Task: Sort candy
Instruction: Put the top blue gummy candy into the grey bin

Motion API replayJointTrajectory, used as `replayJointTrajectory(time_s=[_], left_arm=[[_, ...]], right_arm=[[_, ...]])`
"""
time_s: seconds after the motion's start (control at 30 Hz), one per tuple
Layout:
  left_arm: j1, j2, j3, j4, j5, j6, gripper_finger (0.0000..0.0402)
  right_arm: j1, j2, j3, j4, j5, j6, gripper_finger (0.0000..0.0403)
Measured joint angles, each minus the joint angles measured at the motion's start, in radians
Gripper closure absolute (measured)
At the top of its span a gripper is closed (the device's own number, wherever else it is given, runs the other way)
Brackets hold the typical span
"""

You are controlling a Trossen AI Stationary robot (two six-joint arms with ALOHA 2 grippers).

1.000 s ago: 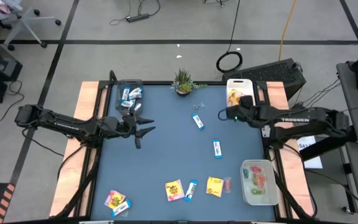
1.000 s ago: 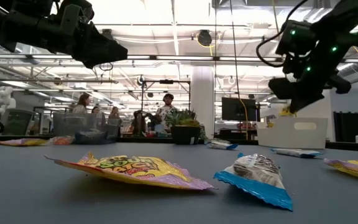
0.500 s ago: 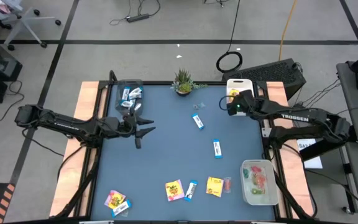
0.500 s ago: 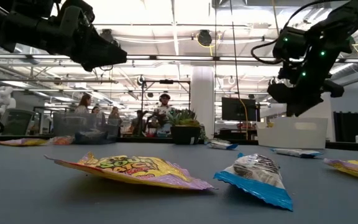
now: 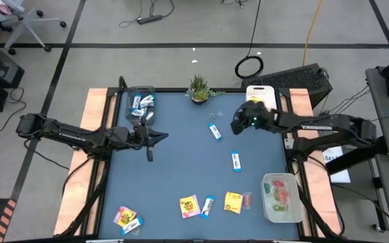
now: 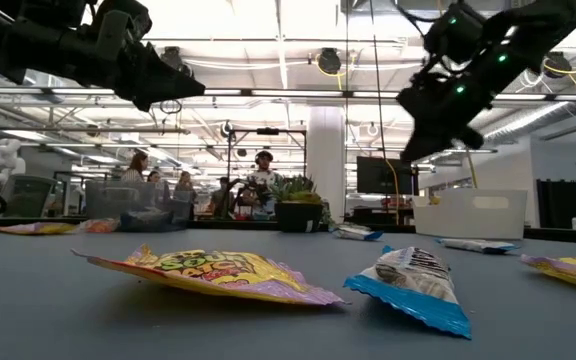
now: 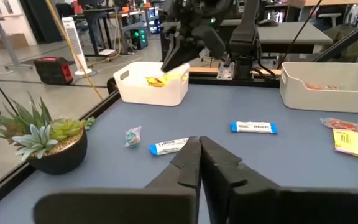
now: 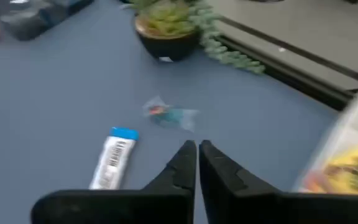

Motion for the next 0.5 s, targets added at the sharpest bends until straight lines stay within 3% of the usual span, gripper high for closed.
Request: replayJointTrajectory(time_s=[0.1, 0.23, 0.5], left_arm=[[0.0, 0.0, 0.0, 0.0, 0.0, 0.0, 0.0392], [0.0, 0.0, 0.0, 0.0, 0.0, 0.0, 0.039], [0.0, 0.0, 0.0, -0.007, 0.0, 0.0, 0.0389]], right_arm=[[-0.001, 0.097, 0.0, 0.086, -0.021, 0.016, 0.0388], [-0.012, 0.227, 0.024, 0.158, -0.058, 0.023, 0.0349], [-0.047, 0.454, 0.203, 0.133, -0.106, -0.042, 0.0266]])
